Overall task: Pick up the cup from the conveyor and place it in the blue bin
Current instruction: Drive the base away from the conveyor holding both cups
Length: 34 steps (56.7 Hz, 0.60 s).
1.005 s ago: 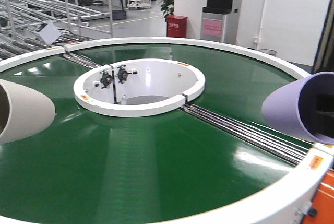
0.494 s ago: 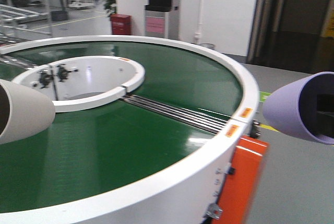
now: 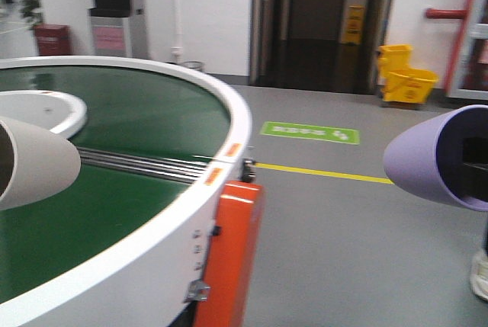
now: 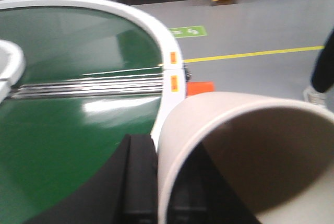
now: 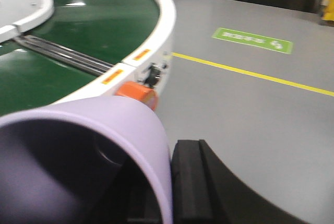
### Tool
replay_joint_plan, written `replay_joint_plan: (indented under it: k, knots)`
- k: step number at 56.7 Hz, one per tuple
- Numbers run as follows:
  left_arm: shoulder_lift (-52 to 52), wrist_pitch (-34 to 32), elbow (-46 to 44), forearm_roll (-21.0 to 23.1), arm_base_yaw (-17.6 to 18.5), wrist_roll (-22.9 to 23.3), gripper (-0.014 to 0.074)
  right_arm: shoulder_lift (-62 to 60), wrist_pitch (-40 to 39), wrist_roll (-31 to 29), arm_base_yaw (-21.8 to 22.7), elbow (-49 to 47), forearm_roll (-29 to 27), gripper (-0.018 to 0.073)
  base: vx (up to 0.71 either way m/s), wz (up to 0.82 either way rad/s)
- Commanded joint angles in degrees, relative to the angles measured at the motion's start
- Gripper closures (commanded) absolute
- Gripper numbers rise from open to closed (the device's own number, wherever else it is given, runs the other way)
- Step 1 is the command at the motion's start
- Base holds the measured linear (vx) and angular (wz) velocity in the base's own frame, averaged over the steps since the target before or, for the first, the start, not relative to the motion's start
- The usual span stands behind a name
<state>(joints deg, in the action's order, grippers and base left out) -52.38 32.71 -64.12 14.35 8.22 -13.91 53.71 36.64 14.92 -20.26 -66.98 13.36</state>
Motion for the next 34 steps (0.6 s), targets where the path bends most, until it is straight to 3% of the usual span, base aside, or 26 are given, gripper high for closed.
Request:
replay_joint_plan:
  k: [1, 34]
  knots:
    - [0.4, -5.3, -1.5, 1.3, 0.4, 0.1, 0.0604, -0.6, -5.0, 0.0, 0.0, -1.5, 1.1, 0.0568, -0.03, -0.61]
    - [0.4, -5.3, -1.5, 1.3, 0.4, 0.1, 0.0604, -0.6, -5.0, 0.0, 0.0, -1.5, 1.1, 0.0568, 0.05, -0.52]
